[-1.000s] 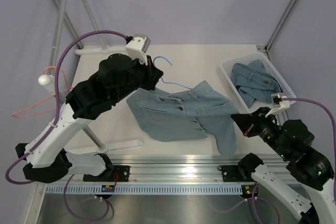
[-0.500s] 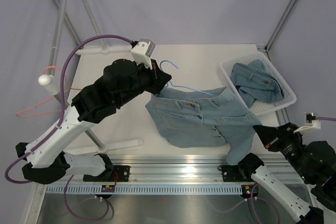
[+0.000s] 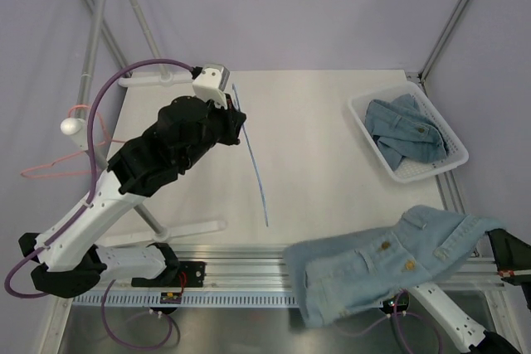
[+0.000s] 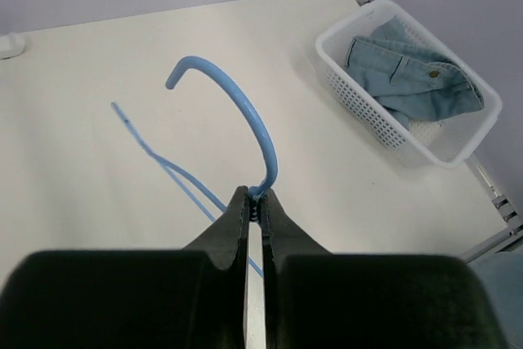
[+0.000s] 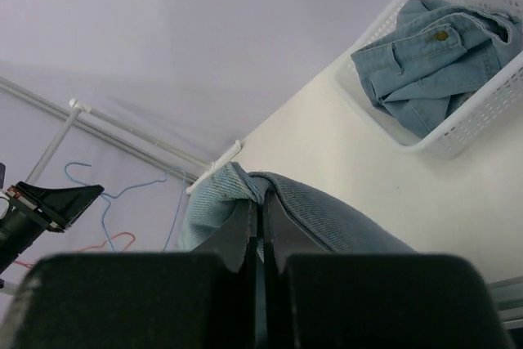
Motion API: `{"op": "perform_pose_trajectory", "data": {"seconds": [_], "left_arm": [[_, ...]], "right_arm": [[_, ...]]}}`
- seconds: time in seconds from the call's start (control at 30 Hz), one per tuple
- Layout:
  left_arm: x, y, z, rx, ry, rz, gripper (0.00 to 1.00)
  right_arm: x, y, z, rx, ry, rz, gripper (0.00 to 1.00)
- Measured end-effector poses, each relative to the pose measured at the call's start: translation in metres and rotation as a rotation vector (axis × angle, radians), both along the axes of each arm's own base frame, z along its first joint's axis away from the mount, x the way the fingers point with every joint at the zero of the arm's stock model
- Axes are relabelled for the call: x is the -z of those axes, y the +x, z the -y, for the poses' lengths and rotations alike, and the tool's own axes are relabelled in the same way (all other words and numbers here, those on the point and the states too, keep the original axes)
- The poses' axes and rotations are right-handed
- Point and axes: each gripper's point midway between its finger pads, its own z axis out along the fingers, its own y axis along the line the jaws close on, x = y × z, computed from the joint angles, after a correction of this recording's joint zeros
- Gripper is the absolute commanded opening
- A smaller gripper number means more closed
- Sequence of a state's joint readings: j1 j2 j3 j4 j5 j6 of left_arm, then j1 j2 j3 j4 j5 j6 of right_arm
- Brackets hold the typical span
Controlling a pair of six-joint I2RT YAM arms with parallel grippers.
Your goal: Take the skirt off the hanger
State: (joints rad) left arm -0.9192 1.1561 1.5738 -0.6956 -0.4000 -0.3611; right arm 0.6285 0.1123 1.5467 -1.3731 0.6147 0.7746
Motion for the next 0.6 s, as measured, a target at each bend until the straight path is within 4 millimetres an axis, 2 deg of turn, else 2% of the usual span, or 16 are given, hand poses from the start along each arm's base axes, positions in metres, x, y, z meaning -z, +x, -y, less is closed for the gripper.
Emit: {"op": "perform_pose_trajectory", "data": {"seconds": [0.1, 0.23, 0.3, 0.47, 0.6], "left_arm": [[0.004, 0.000, -0.002, 0.002, 0.024, -0.004, 0.00], [-0.002, -0.001, 0.001, 0.014, 0.012, 0.002, 0.00], [-0.009, -0.001, 0.004, 0.023, -0.001, 0.008, 0.00], [-0.022, -0.002, 0.011, 0.054, -0.031, 0.021, 0.00], [-0.022, -0.003, 0.013, 0.064, -0.034, 0.018, 0.00]], "right_arm": [[0.005, 0.004, -0.002, 0.003, -0.024, -0.018, 0.00], [0.030, 0.024, -0.021, -0.025, -0.141, -0.127, 0.00], [0.036, 0.035, -0.032, -0.042, -0.187, -0.171, 0.00], [0.041, 0.062, -0.061, -0.104, -0.282, -0.236, 0.00], [0.030, 0.086, -0.086, -0.157, -0.359, -0.243, 0.00]]}}
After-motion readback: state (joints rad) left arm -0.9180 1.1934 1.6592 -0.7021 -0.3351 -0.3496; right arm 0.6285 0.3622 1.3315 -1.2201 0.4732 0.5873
